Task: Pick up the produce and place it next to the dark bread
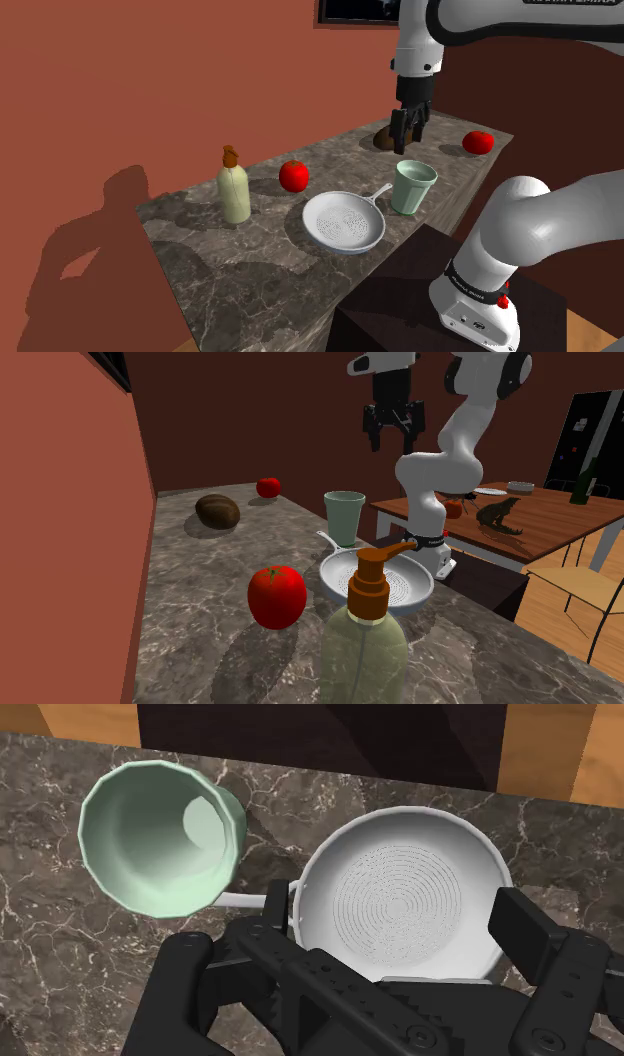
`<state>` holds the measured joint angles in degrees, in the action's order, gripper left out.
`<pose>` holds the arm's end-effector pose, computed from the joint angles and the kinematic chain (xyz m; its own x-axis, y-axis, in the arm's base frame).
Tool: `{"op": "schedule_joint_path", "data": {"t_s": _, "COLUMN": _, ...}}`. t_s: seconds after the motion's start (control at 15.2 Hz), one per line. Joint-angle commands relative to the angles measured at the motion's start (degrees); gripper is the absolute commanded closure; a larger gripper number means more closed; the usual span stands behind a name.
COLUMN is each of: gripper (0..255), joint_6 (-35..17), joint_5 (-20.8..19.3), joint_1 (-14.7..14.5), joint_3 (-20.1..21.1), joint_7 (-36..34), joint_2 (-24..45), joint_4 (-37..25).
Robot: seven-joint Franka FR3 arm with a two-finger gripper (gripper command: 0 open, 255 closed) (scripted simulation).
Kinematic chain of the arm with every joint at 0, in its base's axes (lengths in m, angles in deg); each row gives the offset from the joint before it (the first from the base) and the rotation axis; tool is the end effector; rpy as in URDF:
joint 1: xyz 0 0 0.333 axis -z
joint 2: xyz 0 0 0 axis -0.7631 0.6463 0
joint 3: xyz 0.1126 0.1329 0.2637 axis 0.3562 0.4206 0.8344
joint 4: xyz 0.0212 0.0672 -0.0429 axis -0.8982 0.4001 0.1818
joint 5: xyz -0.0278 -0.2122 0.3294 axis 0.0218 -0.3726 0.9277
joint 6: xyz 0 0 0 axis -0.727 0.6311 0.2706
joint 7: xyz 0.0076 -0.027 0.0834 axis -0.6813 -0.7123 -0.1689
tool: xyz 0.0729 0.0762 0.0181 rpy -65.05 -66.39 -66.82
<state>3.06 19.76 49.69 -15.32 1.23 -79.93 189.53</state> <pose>0.2809 0.0299 0.5596 0.9837 -0.0329 -0.1768 -0.0296 -0.9993 0.0210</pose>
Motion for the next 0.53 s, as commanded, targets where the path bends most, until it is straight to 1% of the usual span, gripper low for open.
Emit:
{"op": "schedule_joint_path", "data": {"t_s": 0.0, "gripper": 0, "joint_6": 0.00, "joint_5": 0.00, "joint_1": 0.00, "joint_3": 0.00, "joint_7": 0.00, "joint_2": 0.00, "joint_4": 0.00}}
{"op": "schedule_joint_path", "data": {"t_s": 0.2, "gripper": 0, "joint_6": -7.90, "joint_5": -1.59, "joint_1": -1.08, "joint_3": -3.89, "joint_7": 7.89, "joint_2": 1.08, "joint_4": 3.28}}
{"op": "schedule_joint_path", "data": {"t_s": 0.46, "gripper": 0, "joint_6": -18.61, "joint_5": -2.60, "joint_1": -2.82, "joint_3": -9.16, "joint_7": 18.40, "joint_2": 4.61, "joint_4": 5.98}}
